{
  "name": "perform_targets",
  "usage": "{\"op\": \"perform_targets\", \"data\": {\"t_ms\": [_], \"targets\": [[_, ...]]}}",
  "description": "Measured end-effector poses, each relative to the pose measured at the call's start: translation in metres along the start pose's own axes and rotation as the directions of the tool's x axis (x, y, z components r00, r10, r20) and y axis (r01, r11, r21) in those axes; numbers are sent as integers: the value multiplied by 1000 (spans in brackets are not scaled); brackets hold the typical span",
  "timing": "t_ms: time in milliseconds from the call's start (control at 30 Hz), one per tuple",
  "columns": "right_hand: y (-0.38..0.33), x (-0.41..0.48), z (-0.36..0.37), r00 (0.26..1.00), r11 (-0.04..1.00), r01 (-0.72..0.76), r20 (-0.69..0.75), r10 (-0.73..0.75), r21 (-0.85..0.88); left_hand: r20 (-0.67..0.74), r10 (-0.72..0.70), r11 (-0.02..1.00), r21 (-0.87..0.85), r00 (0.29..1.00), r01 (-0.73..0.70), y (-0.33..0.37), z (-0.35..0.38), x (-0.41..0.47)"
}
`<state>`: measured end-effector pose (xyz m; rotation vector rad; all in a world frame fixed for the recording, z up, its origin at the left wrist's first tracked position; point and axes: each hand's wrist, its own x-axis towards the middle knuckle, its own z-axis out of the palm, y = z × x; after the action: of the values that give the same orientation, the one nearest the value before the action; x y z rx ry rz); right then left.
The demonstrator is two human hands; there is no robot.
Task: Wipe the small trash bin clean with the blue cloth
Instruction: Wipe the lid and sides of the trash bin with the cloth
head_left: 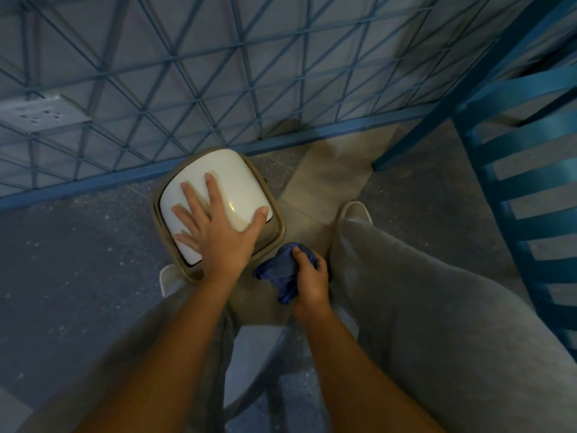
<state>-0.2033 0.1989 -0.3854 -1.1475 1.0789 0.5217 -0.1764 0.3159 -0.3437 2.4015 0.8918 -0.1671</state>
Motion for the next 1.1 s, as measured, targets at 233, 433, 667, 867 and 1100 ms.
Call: {"op": "perform_targets", "data": {"t_ms": [233,433,667,867,1100], "targets": [[-4,5,9,992,1000,-20,125,18,14,40,1,999,-49,999,1,2,-7,2],[-24,15,20,986,991,85,149,-69,-105,37,225,951,211,974,-227,-18,-21,12],[-72,37,43,919,822,374,292,-266,-429,118,473,774,417,873,-476,-31,-25,29],[-114,50,66,797,546,602,482,-363,-583,172,560,684,455,810,-570,-26,-23,50],[-133,55,95,733,154,674,628,-263,-722,144,579,716,382,803,-585,-27,-16,50]]}}
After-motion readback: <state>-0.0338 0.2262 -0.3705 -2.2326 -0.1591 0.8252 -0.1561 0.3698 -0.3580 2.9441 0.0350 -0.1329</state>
